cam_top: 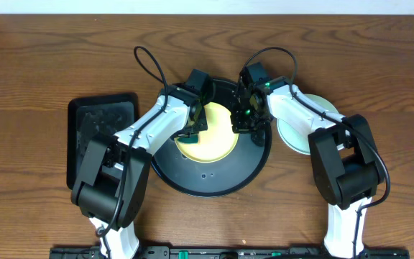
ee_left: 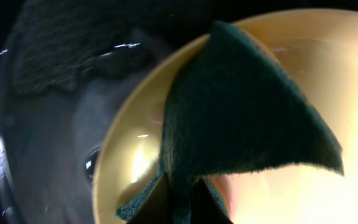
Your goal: Clean dirty plates on tray and stack at the side
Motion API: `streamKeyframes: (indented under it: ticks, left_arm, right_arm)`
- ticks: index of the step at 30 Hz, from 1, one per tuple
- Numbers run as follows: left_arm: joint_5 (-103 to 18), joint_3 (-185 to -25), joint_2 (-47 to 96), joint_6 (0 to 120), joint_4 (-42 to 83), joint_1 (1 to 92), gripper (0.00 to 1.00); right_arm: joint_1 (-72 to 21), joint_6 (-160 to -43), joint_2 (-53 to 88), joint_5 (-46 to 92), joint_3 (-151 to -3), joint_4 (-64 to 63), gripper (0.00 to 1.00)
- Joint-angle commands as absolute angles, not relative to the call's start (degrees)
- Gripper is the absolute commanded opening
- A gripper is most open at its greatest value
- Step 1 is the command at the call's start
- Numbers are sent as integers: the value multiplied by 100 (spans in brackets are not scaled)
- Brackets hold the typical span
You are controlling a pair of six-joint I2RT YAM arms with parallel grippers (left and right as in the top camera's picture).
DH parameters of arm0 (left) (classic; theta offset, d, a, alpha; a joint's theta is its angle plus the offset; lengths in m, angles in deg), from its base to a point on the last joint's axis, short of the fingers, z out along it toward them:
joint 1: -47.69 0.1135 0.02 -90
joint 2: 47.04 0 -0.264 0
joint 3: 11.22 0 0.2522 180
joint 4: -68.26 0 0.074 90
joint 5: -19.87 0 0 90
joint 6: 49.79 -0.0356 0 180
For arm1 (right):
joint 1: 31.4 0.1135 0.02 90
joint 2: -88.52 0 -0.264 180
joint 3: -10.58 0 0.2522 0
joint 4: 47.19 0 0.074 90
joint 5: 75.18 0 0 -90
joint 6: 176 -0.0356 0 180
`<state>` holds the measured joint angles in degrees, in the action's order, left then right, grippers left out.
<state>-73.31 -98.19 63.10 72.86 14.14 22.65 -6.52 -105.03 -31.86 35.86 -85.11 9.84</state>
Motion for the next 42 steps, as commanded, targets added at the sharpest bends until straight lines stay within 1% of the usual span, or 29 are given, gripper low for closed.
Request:
streamKeyframes:
  ticks: [1,4,7,10,16,21,23,26,30,34,36,42]
  left_arm:
    - [-7379,-9736,6417,7301,1171,2335,7]
    - [-6263,-9738,6398,6354,1237,2342,7]
    - [-4945,-9738,6332,4971,1431,2359,7]
    - [-4326,-9780,6260,4337,1510,2386,7]
    - [-4475,-10042,6120,4425,1599,2729,7]
    - [-5701,-10494,5657,5528,1178,3607,7]
    - [-5981,-10604,5395,5657,922,3946,8]
    - [-6057,-10621,4962,5686,548,4455,7]
    - [-6057,-10621,4592,5681,61,4967,7]
    - [-6059,-10621,4503,5679,-331,5321,8]
    - [-6059,-10597,4509,5668,-420,5397,8]
    - [-6190,-10547,4512,5659,-459,5441,8]
  right_arm:
    - [-611,-10527,-3263,3505,-8428,1028,1]
    - [-611,-10527,-3263,3505,-8428,1028,1]
    - [-611,-10527,-3263,3505,-8428,1028,1]
    - [-613,-10527,-3263,3505,-8428,1028,1]
    - [-613,-10525,-3263,3505,-8428,1028,1]
    - [-613,-10525,-3247,3505,-8437,1056,1]
    - [-611,-10518,-3164,3496,-8452,1109,1]
    - [-611,-10418,-2878,3238,-8452,1128,1]
    - [-536,-10391,-2237,2307,-8452,1139,1]
    - [-274,-10057,-1475,1389,-8452,1161,1]
    - [-106,-10007,-1182,880,-8452,1203,1]
    - [670,-9788,-482,-1319,-8452,1314,1]
